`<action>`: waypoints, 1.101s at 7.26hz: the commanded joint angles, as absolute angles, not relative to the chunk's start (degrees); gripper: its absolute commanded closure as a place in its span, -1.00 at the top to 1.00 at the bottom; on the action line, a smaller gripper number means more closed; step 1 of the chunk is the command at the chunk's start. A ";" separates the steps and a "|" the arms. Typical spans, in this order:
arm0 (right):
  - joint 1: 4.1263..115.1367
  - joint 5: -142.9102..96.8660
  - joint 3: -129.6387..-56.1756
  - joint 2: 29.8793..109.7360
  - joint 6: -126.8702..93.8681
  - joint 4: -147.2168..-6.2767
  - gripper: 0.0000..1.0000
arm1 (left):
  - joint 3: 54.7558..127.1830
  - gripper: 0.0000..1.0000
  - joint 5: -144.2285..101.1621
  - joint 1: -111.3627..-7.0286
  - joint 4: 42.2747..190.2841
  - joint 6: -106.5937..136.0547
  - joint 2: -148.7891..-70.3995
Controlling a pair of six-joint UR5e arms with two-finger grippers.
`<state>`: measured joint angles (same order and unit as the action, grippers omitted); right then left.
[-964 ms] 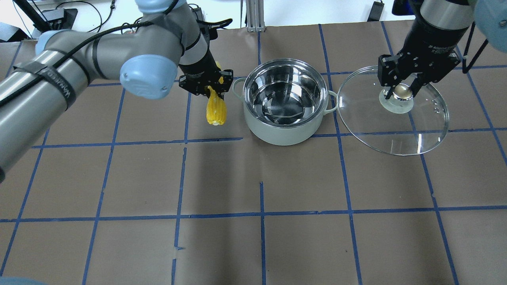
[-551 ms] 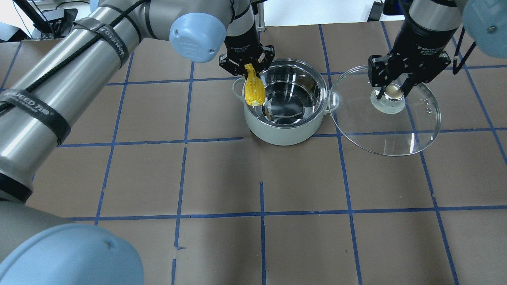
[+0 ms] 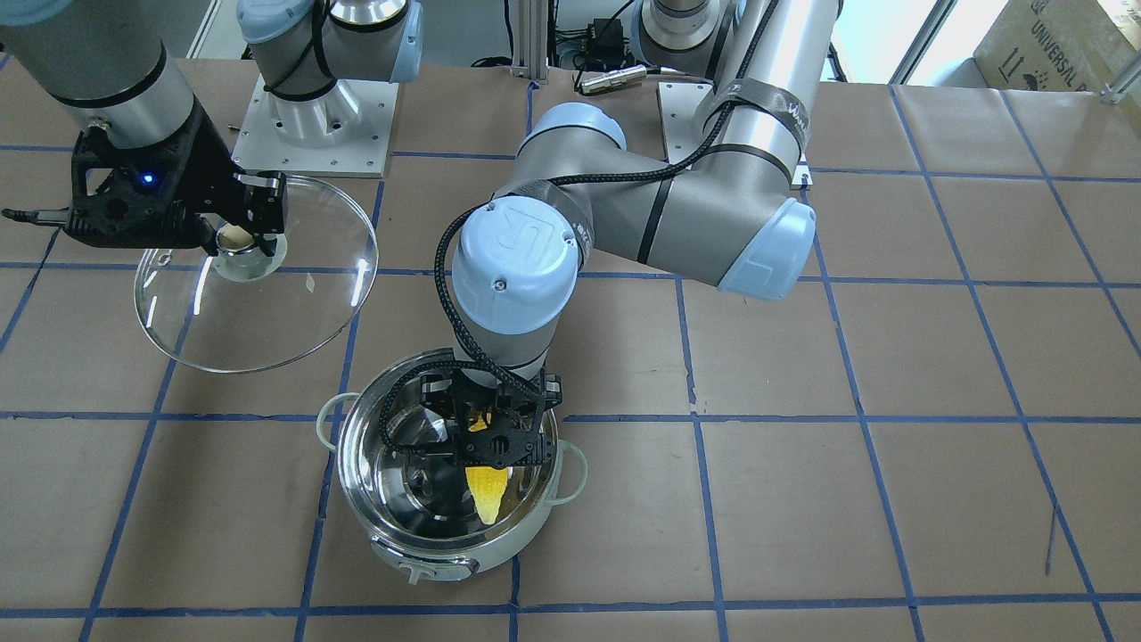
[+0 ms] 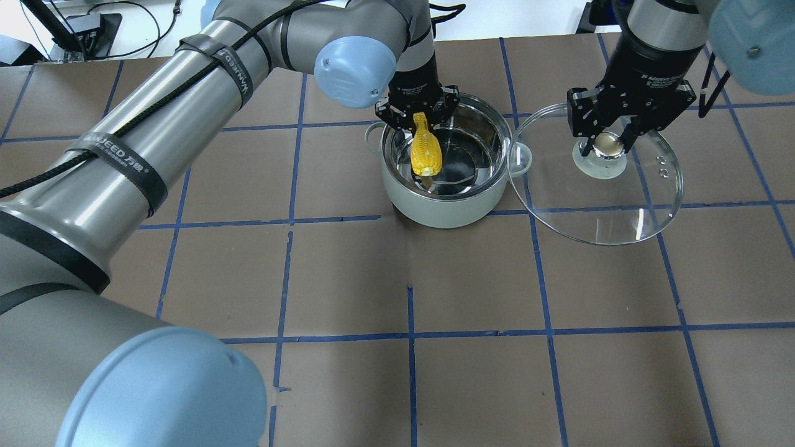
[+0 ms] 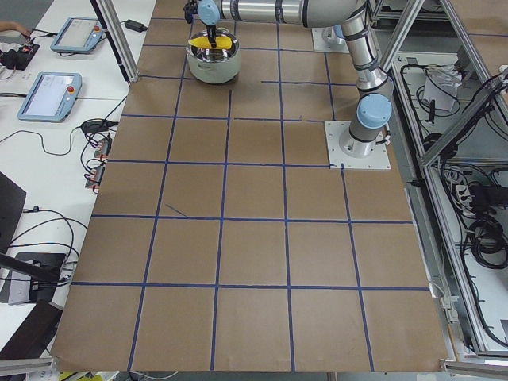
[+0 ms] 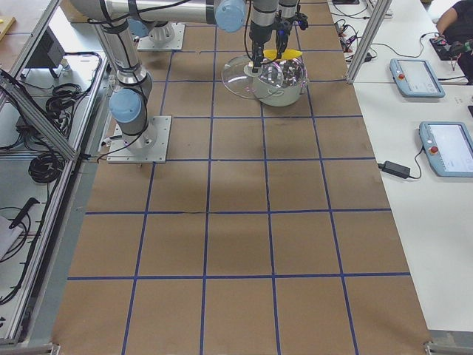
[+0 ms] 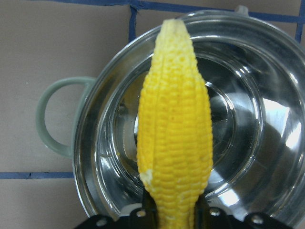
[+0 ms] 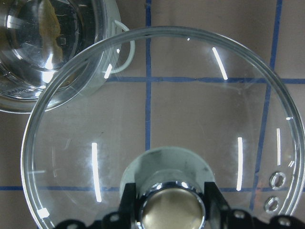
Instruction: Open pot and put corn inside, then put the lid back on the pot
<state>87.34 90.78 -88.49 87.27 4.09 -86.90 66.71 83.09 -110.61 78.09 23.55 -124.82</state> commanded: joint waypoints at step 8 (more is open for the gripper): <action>87.54 90.70 -88.42 87.01 4.22 -87.88 -0.35 | 68.02 1.00 83.32 -105.50 81.80 16.14 -119.65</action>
<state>87.41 90.84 -88.56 87.04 4.53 -87.27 67.42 83.45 -108.78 78.77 20.68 -123.37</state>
